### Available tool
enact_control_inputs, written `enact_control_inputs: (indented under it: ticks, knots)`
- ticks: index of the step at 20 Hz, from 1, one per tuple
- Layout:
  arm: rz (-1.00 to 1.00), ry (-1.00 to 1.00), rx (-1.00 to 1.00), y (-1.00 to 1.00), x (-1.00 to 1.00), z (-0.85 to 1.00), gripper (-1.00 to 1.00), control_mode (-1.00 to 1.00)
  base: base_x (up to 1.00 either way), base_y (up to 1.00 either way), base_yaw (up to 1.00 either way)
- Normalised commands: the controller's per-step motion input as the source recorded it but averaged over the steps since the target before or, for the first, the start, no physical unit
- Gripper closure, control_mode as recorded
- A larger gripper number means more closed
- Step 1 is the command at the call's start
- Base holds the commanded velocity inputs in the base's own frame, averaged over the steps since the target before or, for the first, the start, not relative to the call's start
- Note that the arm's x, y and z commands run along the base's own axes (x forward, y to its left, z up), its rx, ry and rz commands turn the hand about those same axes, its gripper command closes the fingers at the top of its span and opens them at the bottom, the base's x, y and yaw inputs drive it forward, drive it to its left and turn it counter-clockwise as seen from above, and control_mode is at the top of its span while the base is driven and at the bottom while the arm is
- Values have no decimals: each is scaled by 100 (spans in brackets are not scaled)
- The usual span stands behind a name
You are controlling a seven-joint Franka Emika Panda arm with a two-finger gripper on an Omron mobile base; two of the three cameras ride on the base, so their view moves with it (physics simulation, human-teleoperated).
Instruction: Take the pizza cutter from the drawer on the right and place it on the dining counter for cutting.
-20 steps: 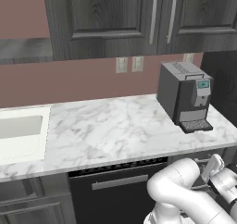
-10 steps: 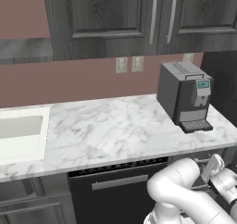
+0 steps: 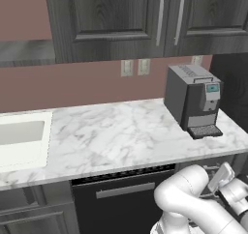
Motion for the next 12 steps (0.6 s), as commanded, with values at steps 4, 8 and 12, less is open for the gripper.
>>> enact_control_inputs:
  ticks: [4, 8, 12]
  knots:
    - [3, 0, 16, 0, 33, -55, 100, -100, 0, 0, 0]
    - [0, -2, 6, -1, 0, -5, 100, -100, 0, 0, 0]
    - [0, 0, 0, 0, 0, 0, 100, -100, 0, 0, 0]
